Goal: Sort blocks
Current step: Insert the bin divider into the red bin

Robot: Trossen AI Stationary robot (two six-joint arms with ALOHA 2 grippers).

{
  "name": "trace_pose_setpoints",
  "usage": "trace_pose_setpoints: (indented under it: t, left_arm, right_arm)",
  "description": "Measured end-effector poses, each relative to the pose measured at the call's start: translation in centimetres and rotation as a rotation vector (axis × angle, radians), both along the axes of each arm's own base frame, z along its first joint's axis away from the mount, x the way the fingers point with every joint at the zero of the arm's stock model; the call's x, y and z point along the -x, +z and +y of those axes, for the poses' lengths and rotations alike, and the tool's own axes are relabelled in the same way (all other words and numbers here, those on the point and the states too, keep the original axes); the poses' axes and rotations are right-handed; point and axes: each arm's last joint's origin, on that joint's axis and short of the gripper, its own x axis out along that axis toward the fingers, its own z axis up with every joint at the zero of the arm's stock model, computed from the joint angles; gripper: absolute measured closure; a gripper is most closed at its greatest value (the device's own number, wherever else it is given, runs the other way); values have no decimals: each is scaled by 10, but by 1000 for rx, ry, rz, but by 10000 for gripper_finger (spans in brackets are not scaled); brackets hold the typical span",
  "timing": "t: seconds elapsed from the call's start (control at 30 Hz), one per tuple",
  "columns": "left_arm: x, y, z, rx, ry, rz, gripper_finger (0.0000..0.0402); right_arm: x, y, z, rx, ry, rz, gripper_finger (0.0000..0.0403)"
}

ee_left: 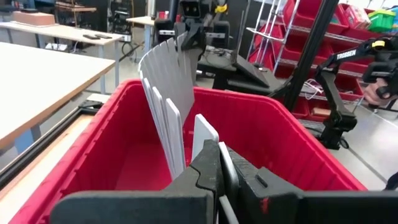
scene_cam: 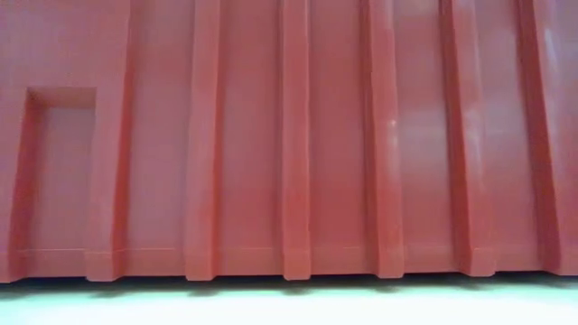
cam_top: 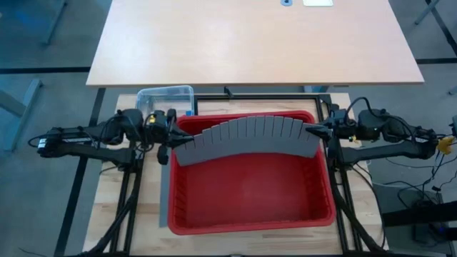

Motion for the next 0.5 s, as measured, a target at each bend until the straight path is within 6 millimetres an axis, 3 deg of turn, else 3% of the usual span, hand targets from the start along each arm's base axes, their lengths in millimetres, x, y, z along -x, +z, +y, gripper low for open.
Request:
trace_pose_setpoints:
  t: [0.5]
  left_arm:
    - [2, -6, 0, 4, 8, 62, 401]
  right_arm:
    - [0, 0, 0, -11, -2, -3, 403]
